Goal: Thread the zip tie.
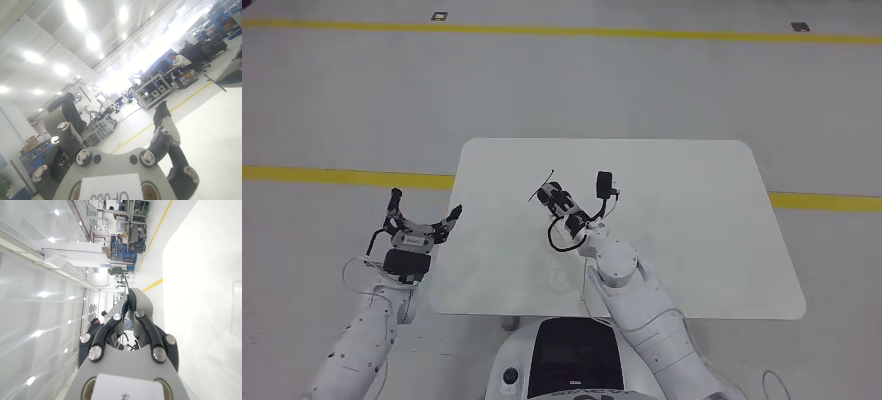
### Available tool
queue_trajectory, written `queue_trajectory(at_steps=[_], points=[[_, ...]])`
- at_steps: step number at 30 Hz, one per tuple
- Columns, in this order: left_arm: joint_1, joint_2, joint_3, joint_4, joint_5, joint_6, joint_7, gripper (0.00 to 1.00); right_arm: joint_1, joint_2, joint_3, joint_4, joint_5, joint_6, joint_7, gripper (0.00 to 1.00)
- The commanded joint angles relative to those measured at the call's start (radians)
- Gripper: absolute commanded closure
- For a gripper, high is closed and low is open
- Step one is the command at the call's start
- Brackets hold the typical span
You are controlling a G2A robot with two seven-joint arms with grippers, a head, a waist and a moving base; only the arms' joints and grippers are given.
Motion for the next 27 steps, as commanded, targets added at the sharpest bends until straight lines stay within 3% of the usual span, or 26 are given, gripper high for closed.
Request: queue_trajectory(at_steps=[1, 8, 18, 20, 24, 27], points=[[-0.021, 0.046, 0.046, 0.004, 0.000, -0.004, -0.011, 0.00, 0.002, 0.001, -0.002, 0.002, 0.001, 0.003, 0.000, 1.00], [-0.093, 0.187, 0.189, -0.023, 0.000, -0.014, -0.085, 0.00, 0.012, 0.003, -0.011, 0.016, 0.013, 0.014, -0.011, 1.00], [-0.104, 0.198, 0.208, -0.019, 0.000, 0.002, -0.100, 0.00, 0.014, 0.004, -0.012, 0.018, 0.017, 0.017, -0.010, 1.00], [-0.125, 0.215, 0.241, -0.003, 0.000, 0.023, -0.075, 0.00, 0.008, 0.005, -0.016, 0.014, 0.017, 0.017, -0.011, 1.00], [-0.205, 0.276, 0.337, 0.035, 0.000, 0.023, -0.071, 0.00, 0.007, 0.007, -0.022, 0.012, 0.017, 0.022, -0.014, 1.00], [-0.283, 0.326, 0.437, 0.046, 0.000, 0.023, -0.091, 0.00, 0.008, 0.008, -0.027, 0.013, 0.019, 0.025, -0.019, 1.00]])
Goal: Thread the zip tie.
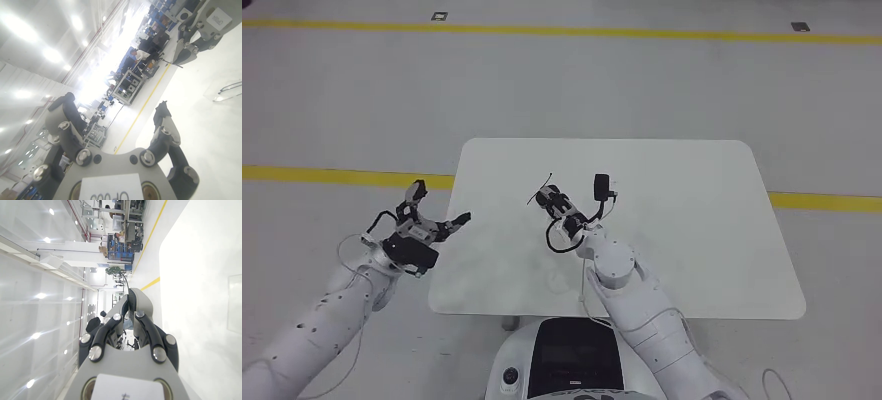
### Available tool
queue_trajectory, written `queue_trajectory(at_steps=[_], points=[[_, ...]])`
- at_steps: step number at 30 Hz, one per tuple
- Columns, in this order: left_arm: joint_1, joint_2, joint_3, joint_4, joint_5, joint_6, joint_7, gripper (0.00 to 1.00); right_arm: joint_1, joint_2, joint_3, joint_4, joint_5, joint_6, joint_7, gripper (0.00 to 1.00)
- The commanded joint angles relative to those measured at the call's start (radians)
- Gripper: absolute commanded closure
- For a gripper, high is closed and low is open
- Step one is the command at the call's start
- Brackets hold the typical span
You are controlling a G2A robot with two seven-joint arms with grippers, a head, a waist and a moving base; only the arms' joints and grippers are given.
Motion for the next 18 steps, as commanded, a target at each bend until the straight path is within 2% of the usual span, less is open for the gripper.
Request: queue_trajectory(at_steps=[1, 3, 5, 8, 9, 18], points=[[-0.058, 0.034, 0.086, -0.004, 0.000, 0.000, -0.018, 0.00, 0.001, 0.000, -0.004, 0.002, 0.002, 0.002, -0.002, 1.00], [-0.109, 0.060, 0.159, -0.013, 0.000, 0.000, -0.036, 0.00, 0.004, 0.001, -0.008, 0.006, 0.004, 0.006, -0.004, 1.00], [-0.173, 0.085, 0.247, -0.025, 0.000, 0.000, -0.069, 0.00, 0.008, 0.000, -0.013, 0.012, 0.008, 0.010, -0.007, 1.00], [-0.258, 0.110, 0.372, -0.055, 0.000, 0.000, -0.105, 0.00, 0.013, 0.000, -0.020, 0.021, 0.017, 0.016, -0.008, 1.00], [-0.276, 0.114, 0.391, -0.054, 0.000, 0.000, -0.116, 0.00, 0.015, 0.000, -0.022, 0.022, 0.021, 0.017, -0.009, 1.00], [-0.276, 0.114, 0.391, -0.054, 0.000, 0.000, -0.116, 0.00, 0.013, 0.000, -0.022, 0.020, 0.023, 0.015, -0.012, 1.00]])
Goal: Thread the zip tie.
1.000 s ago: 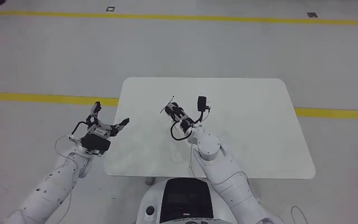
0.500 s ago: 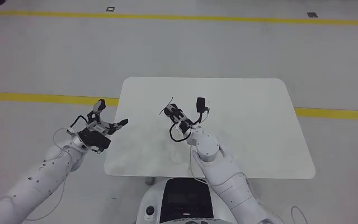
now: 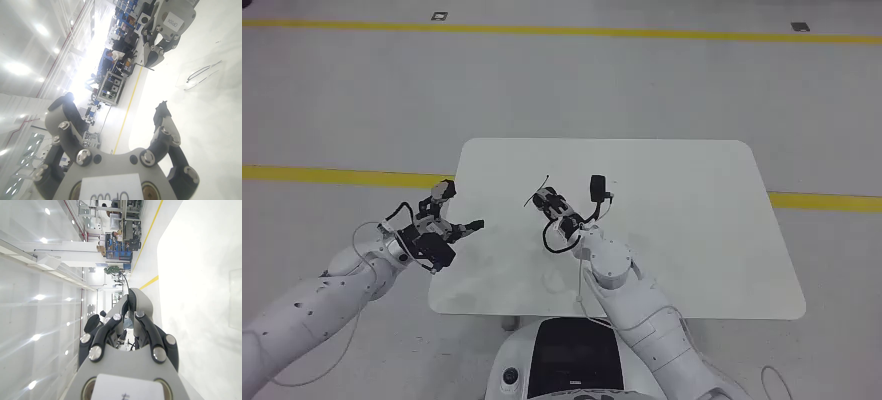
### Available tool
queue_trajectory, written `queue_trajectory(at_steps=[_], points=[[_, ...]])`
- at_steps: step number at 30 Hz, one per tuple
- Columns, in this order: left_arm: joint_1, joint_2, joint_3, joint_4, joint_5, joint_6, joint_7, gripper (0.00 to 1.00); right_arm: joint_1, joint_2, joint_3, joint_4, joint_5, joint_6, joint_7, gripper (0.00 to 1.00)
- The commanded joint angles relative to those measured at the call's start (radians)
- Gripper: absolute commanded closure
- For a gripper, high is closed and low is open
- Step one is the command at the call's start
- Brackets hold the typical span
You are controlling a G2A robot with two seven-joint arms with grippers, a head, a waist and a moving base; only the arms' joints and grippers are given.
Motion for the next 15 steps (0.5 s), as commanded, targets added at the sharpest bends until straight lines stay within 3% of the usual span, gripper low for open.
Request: queue_trajectory(at_steps=[1, 5, 13, 15], points=[[-0.001, 0.000, 0.003, 0.000, 0.000, -0.001, -0.008, 0.00, -0.005, 0.001, -0.001, -0.003, 0.000, -0.003, -0.003, 1.00], [-0.064, 0.005, 0.085, -0.005, 0.000, 0.000, -0.033, 0.00, -0.012, 0.001, -0.016, -0.006, 0.003, -0.017, -0.008, 1.00], [-0.271, 0.001, 0.330, -0.049, 0.000, 0.000, -0.130, 0.00, -0.019, -0.002, -0.049, -0.003, 0.017, -0.063, -0.028, 1.00], [-0.293, -0.003, 0.353, -0.054, 0.000, 0.000, -0.149, 0.00, -0.017, -0.003, -0.056, 0.003, 0.021, -0.074, -0.034, 1.00]])
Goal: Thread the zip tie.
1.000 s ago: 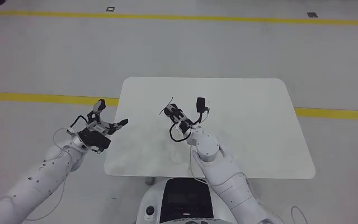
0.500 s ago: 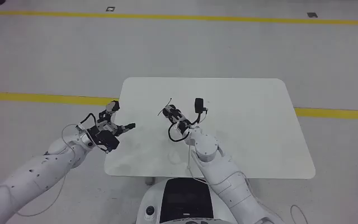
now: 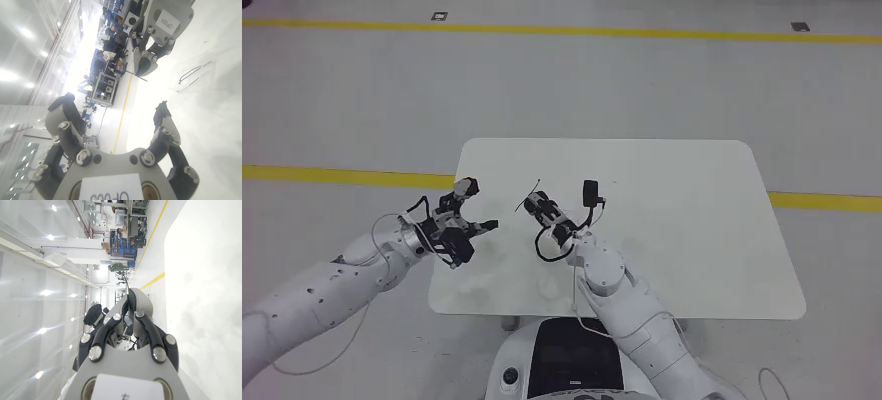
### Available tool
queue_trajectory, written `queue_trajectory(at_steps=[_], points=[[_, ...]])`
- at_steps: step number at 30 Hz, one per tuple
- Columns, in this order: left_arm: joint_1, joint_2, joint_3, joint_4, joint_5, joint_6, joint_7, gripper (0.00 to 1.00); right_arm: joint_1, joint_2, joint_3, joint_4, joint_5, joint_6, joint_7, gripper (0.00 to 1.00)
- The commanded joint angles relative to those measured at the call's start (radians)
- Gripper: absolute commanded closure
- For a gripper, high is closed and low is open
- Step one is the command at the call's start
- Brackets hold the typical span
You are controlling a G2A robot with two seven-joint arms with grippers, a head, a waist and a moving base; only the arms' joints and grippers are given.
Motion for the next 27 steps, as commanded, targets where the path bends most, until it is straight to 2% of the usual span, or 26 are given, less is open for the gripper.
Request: queue_trajectory(at_steps=[1, 3, 10, 16, 19, 25, 27], points=[[-0.010, -0.003, 0.009, 0.002, 0.000, 0.000, -0.024, 0.00, 0.005, -0.001, -0.010, 0.008, -0.006, -0.013, 0.005, 1.00], [-0.010, -0.003, 0.009, 0.002, 0.000, 0.000, -0.024, 0.00, 0.006, 0.002, -0.013, 0.002, -0.005, -0.041, 0.033, 1.00], [-0.010, -0.004, 0.009, 0.002, 0.000, -0.001, -0.028, 0.00, 0.006, 0.002, -0.013, 0.002, -0.005, -0.041, 0.033, 1.00], [-0.012, -0.022, 0.009, -0.024, 0.000, -0.019, -0.035, 0.00, 0.005, -0.002, -0.036, 0.012, -0.009, -0.054, -0.010, 1.00], [-0.022, -0.033, 0.009, -0.017, 0.000, -0.025, -0.055, 0.00, 0.010, -0.004, -0.042, 0.020, -0.003, -0.059, -0.020, 1.00], [-0.022, -0.033, 0.009, -0.017, 0.000, -0.025, -0.055, 0.00, 0.009, -0.004, -0.042, 0.019, -0.003, -0.059, -0.021, 1.00], [-0.019, -0.035, 0.004, -0.018, 0.000, -0.022, -0.073, 0.00, 0.002, -0.003, -0.043, 0.010, -0.014, -0.061, -0.036, 1.00]])
